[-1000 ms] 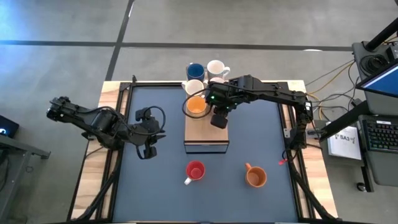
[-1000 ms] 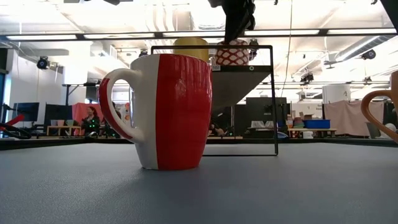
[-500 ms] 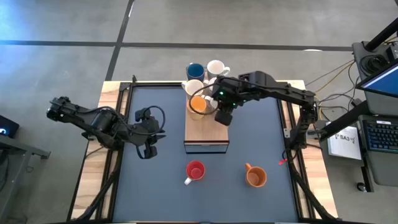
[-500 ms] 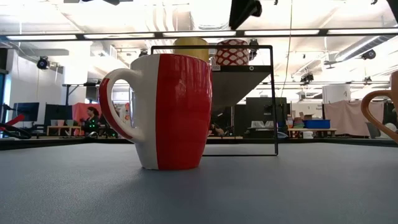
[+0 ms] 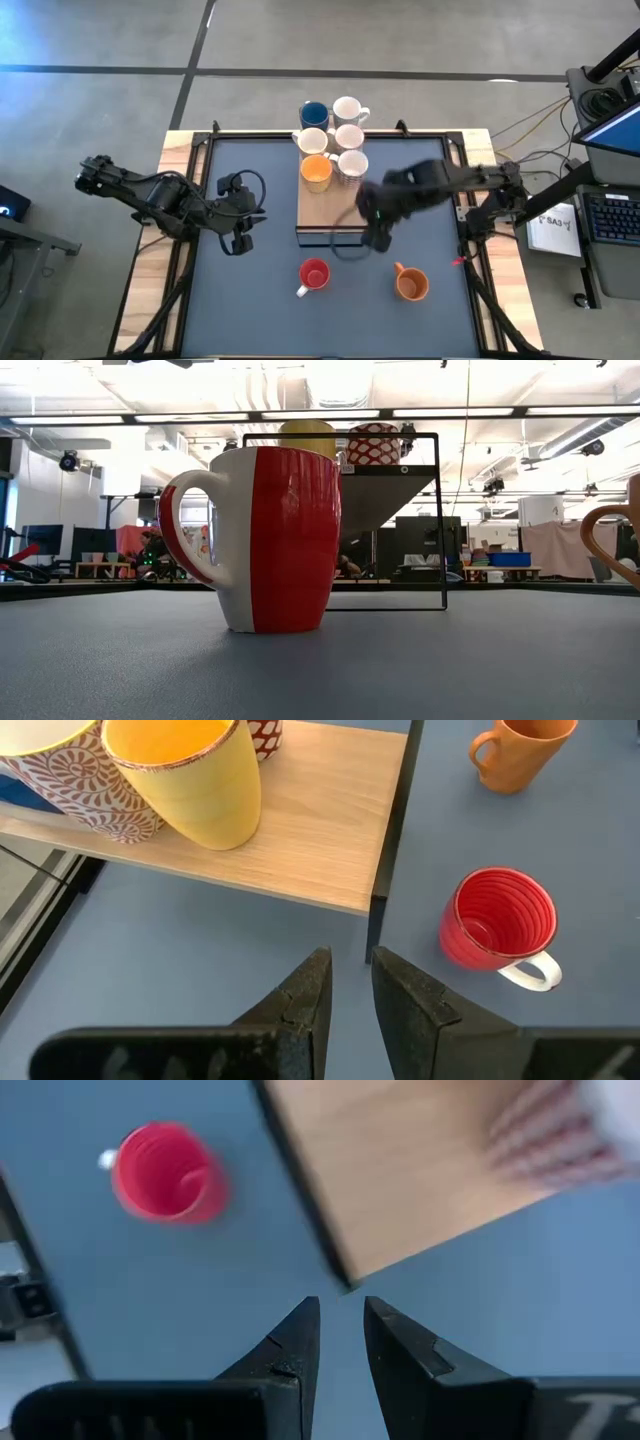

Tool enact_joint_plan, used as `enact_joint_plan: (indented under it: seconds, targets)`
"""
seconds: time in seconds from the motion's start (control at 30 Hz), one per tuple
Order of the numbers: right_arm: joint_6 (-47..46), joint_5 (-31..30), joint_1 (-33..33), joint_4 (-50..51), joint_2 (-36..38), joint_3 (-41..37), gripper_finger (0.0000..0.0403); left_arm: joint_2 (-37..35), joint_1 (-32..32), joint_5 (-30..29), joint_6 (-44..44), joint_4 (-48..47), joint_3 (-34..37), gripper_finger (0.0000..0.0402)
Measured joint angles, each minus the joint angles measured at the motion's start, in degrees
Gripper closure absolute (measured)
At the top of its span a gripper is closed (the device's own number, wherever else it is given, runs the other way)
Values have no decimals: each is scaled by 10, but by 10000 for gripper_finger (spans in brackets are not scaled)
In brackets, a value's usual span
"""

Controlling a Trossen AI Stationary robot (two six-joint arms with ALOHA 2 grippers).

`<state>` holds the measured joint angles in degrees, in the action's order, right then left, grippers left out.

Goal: Place coffee mugs
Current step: Put the orange mug on the shelf

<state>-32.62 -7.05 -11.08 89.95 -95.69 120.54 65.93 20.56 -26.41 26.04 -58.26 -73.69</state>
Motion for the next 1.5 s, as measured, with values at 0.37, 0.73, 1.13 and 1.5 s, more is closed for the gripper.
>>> enact_joint_plan:
  seconds: [0.37, 0.73, 1.13, 1.5]
  targets:
    - [-297, 0, -196, -5, -6, -124, 329, 5, 2, 0, -1, 0, 0, 345]
    - [-478, 27, -288, -140, -22, -247, 289, 14, 2, 0, -4, 0, 0, 345]
    - [-484, 30, -287, -153, -39, -300, 268, 15, 4, 21, -5, 1, 0, 345]
    - [-477, 30, -286, -171, -39, -364, 270, 15, 4, 21, -13, 0, 0, 345]
